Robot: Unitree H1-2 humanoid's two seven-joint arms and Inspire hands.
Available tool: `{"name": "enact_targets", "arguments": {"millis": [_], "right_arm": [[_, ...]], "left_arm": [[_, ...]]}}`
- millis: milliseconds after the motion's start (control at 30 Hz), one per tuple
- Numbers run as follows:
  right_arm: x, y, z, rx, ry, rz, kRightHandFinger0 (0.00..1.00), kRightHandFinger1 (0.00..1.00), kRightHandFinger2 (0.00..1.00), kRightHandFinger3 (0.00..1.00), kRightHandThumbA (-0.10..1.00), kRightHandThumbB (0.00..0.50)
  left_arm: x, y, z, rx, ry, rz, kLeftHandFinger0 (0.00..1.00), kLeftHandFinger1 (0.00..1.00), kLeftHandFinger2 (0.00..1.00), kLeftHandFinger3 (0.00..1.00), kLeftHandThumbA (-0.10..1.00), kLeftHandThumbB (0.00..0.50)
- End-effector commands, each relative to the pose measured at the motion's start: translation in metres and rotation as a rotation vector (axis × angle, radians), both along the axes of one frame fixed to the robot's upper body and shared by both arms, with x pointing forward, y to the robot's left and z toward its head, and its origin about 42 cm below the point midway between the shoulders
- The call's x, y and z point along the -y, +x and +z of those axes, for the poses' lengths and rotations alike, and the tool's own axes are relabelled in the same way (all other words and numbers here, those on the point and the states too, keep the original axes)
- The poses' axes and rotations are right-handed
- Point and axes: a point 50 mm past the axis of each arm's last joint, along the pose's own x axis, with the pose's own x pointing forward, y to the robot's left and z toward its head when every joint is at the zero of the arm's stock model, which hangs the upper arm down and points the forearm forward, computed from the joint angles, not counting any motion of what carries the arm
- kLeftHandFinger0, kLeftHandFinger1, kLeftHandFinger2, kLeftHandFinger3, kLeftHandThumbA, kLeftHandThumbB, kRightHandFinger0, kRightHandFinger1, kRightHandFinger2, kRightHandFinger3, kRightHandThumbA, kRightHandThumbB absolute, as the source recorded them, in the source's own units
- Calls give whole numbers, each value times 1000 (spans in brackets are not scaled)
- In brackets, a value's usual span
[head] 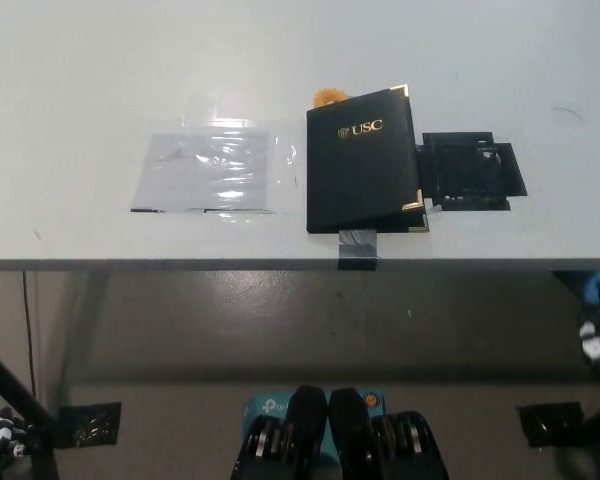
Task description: The robot uses its right hand to push the cover of the diary kept in the middle of the desk towards the left to open it
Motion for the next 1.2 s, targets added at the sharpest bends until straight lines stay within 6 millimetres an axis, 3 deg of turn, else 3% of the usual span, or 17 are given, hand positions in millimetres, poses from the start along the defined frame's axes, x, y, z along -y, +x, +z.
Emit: {"name": "enact_targets", "arguments": {"millis": [0, 167, 267, 333, 400, 433, 500, 533, 633, 667, 800, 867, 1000, 1167], "right_arm": [[-20, 19, 64, 173, -63, 133, 294, 426, 525, 672, 491, 140], [-47, 33, 109, 262, -3, 210, 331, 454, 530, 685, 425, 136], [-67, 53, 141, 335, 38, 244, 330, 430, 496, 675, 403, 89], [-70, 62, 147, 338, 46, 246, 323, 413, 492, 672, 457, 101], [-75, 81, 150, 315, 93, 237, 326, 402, 479, 672, 437, 94], [-78, 98, 147, 273, 145, 226, 384, 451, 517, 726, 507, 107], [-80, 107, 146, 256, 176, 222, 408, 457, 530, 730, 558, 120], [-83, 121, 141, 220, 231, 216, 463, 493, 564, 747, 633, 115], [-86, 131, 134, 159, 320, 188, 543, 561, 645, 810, 730, 147], [-90, 139, 133, 139, 380, 183, 618, 647, 724, 859, 788, 146], [-103, 154, 121, 70, 547, 146, 736, 778, 839, 942, 898, 134], [-110, 158, 114, 40, 620, 134, 776, 818, 866, 984, 933, 111], [-124, 163, 93, -31, 759, 78, 847, 879, 919, 1000, 978, 114], [-127, 163, 67, -85, 894, -4, 988, 1000, 1000, 1000, 1000, 108]], "left_arm": [[-9, 1, 10, 40, 17, -15, 433, 542, 274, 308, 243, 500], [-9, 1, 10, 48, 15, -18, 440, 554, 293, 321, 244, 500], [-9, 1, 10, 49, 10, -15, 435, 551, 288, 324, 247, 500], [-9, 1, 10, 43, 13, -19, 433, 550, 286, 328, 250, 500], [-9, 1, 10, 41, 15, -20, 443, 565, 295, 338, 253, 500], [-9, 1, 10, 34, 23, -15, 452, 565, 296, 337, 261, 500], [-9, 1, 10, 35, 22, -14, 448, 561, 295, 335, 250, 500], [-6, 0, 7, 35, 15, -15, 444, 552, 288, 336, 252, 500], [-2, -2, 3, 34, -11, -19, 456, 557, 290, 338, 234, 500], [-1, 0, 3, 42, -13, -21, 455, 554, 295, 334, 244, 500], [0, 2, 3, 44, -20, -25, 454, 566, 299, 332, 244, 500], [1, 2, 4, 43, -4, -25, 447, 560, 296, 333, 255, 500], [1, 1, 5, 48, -15, -24, 432, 540, 270, 321, 236, 500], [3, 2, 2, 42, -15, -25, 442, 562, 288, 316, 243, 500]]}}
